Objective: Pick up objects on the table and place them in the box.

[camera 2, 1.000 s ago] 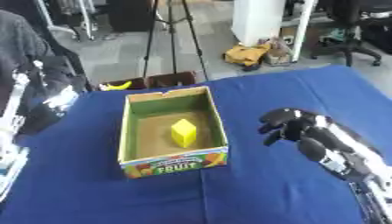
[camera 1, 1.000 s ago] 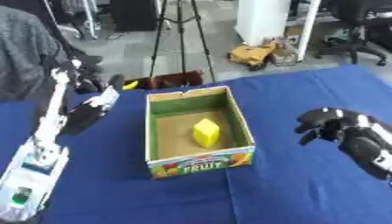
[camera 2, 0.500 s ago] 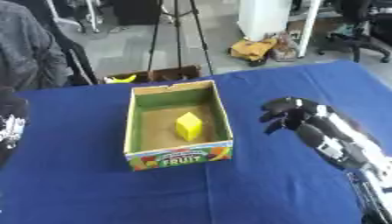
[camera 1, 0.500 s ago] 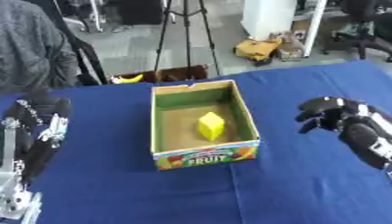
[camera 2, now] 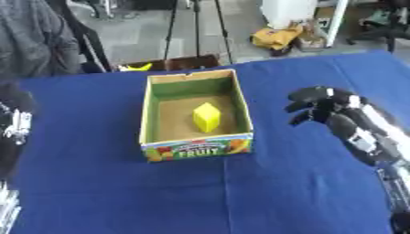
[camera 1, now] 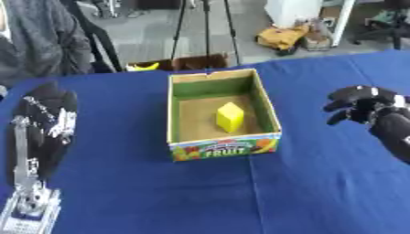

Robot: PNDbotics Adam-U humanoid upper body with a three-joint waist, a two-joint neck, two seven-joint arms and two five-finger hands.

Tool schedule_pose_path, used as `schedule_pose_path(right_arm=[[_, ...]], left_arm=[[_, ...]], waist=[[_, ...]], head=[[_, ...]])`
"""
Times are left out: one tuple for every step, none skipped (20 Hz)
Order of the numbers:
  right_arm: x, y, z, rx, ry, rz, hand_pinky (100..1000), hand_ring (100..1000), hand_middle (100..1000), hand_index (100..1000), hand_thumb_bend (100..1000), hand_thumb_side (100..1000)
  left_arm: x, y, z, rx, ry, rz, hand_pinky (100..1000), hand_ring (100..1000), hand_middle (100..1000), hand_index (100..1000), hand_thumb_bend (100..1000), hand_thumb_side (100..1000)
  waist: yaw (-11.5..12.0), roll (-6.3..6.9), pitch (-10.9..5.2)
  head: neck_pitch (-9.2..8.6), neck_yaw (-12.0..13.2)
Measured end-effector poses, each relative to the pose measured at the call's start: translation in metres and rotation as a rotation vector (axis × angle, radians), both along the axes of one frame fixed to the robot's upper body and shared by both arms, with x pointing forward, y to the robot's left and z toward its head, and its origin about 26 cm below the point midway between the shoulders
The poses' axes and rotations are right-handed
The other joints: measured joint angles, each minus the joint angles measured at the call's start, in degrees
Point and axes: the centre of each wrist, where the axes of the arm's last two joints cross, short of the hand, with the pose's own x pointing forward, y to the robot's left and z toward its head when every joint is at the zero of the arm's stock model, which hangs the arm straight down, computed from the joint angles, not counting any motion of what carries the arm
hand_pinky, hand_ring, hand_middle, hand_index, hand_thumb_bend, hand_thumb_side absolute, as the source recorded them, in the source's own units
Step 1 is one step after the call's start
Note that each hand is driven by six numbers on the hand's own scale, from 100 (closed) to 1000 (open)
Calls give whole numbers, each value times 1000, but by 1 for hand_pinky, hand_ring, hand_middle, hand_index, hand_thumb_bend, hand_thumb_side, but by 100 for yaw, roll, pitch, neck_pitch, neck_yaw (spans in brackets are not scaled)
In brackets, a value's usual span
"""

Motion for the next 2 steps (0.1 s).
schedule_pose_path(right_arm=[[0, -1, 0, 1, 1, -2, 658, 758, 761, 745, 540, 619], [0, -1, 0, 1, 2, -5, 658, 758, 761, 745, 540, 619]], left_arm=[[0, 0, -1, -3, 0, 1, 545, 602, 600, 782, 528, 602], [-1, 0, -2, -6, 1, 4, 545, 602, 600, 782, 526, 603]], waist=[[0, 0, -1], [-1, 0, -1]], head=[[31, 10], [57, 22]])
